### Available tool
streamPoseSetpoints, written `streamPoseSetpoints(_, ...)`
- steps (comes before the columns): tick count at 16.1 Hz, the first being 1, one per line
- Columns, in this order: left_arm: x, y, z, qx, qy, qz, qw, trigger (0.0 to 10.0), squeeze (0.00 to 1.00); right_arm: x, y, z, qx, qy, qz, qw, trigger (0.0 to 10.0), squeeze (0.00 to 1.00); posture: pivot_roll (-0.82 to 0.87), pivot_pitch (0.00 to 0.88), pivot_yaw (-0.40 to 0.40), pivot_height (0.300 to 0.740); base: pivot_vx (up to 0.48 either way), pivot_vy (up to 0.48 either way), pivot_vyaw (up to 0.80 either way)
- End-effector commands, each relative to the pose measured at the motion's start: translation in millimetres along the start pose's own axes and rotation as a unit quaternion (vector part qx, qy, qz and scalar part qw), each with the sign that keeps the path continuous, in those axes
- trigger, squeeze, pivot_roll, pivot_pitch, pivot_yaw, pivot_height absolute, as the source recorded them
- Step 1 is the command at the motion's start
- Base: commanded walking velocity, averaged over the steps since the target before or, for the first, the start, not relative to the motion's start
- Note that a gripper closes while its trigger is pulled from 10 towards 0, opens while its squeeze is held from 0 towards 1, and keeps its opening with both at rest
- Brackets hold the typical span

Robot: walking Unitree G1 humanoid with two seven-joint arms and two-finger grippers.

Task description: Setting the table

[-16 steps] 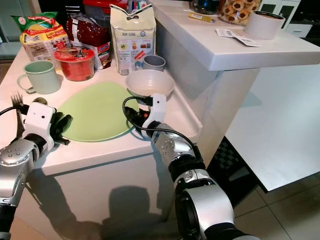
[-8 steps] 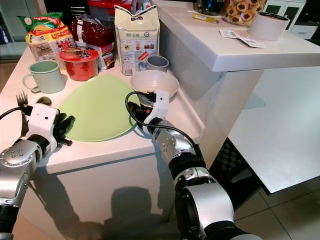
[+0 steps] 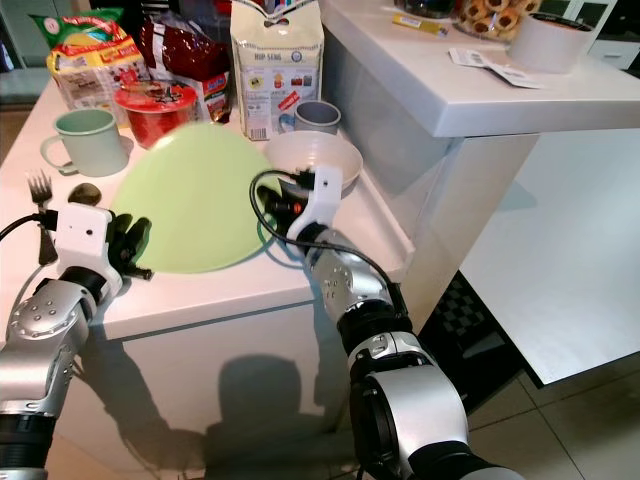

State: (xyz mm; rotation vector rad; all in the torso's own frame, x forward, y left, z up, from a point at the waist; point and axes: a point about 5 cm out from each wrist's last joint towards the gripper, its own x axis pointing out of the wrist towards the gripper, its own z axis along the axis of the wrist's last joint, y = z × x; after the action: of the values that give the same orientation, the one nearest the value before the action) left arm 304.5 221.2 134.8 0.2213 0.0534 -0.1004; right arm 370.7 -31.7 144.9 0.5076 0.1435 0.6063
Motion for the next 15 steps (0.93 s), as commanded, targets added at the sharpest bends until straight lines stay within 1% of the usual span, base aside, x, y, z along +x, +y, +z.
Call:
streamPoseSetpoints(1, 2.4, -8.6, -12, -0.018, 0.027, -0.006, 0.999, 10.0, 0.0, 3.7, 13.3, -14, -0.01, 0.026, 0.014, 1.0, 0.0, 0.0, 0.2, 0.0, -0.093, 0.74, 0.0, 0.0, 0.0)
streamPoseSetpoints(2, 2.9, -8.7, -11, -0.021, 0.023, -0.004, 1.0, 10.0, 0.0, 3.6, 12.8, -14, -0.01, 0.025, 0.014, 1.0, 0.0, 0.0, 0.2, 0.0, -0.093, 0.74, 0.0, 0.0, 0.0)
streamPoseSetpoints(3, 5.9, -9.7, -2, -0.028, -0.001, 0.003, 1.0, 10.0, 0.0, 2.6, 11.7, -12, -0.009, 0.017, 0.011, 1.0, 0.0, 0.0, 0.2, 0.0, -0.09, 0.74, 0.0, 0.0, 0.0)
streamPoseSetpoints(6, 8.5, -11.7, 10, -0.033, -0.024, 0.007, 0.999, 10.0, 0.0, 2.9, 13.3, -8, -0.012, 0.004, 0.011, 1.0, 0.0, 0.0, 0.2, 0.0, -0.09, 0.74, 0.0, 0.0, 0.0)
streamPoseSetpoints(8, 10.1, -12.5, 24, -0.047, -0.054, 0.017, 0.997, 10.0, 0.0, 4.3, 17.6, 2, -0.026, -0.018, 0.017, 0.999, 0.0, 0.0, 0.2, 0.0, -0.087, 0.74, 0.0, 0.0, 0.0)
streamPoseSetpoints(10, 10.1, -12.0, 36, -0.073, -0.081, 0.027, 0.994, 10.0, 0.0, 3.8, 20.1, 6, -0.044, -0.026, 0.028, 0.998, 0.0, 0.0, 0.2, 0.0, -0.087, 0.74, 0.0, 0.0, 0.0)
streamPoseSetpoints(11, 9.4, -13.6, 52, -0.089, -0.111, 0.028, 0.989, 10.0, 0.0, 2.3, 16.6, 4, -0.047, -0.023, 0.02, 0.998, 0.0, 0.0, 0.2, 0.0, -0.087, 0.74, 0.0, 0.0, 0.0)
streamPoseSetpoints(12, 7.7, -16.5, 66, -0.097, -0.133, 0.025, 0.986, 10.0, 0.0, 0.4, 12.4, 1, -0.047, -0.018, 0.011, 0.999, 0.0, 0.0, 0.2, 0.0, -0.089, 0.74, 0.0, 0.0, 0.0)
streamPoseSetpoints(13, 6.7, -17.5, 70, -0.098, -0.14, 0.024, 0.985, 10.0, 0.0, -0.3, 11.1, 0, -0.047, -0.016, 0.01, 0.999, 0.0, 0.0, 0.2, 0.0, -0.089, 0.74, 0.0, 0.0, 0.0)
streamPoseSetpoints(14, 2.9, -22.1, 77, -0.103, -0.148, 0.015, 0.983, 10.0, 0.0, -2.0, 8.2, -2, -0.047, -0.011, 0.004, 0.999, 0.0, 0.0, 0.2, 0.0, -0.089, 0.74, 0.0, 0.0, 0.0)
streamPoseSetpoints(15, -1.8, -26.6, 79, -0.106, -0.148, 0.006, 0.983, 10.0, 0.0, -3.1, 6.5, -3, -0.046, -0.009, 0.0, 0.999, 0.0, 0.0, 0.21, 0.0, -0.089, 0.74, 0.0, 0.0, 0.0)
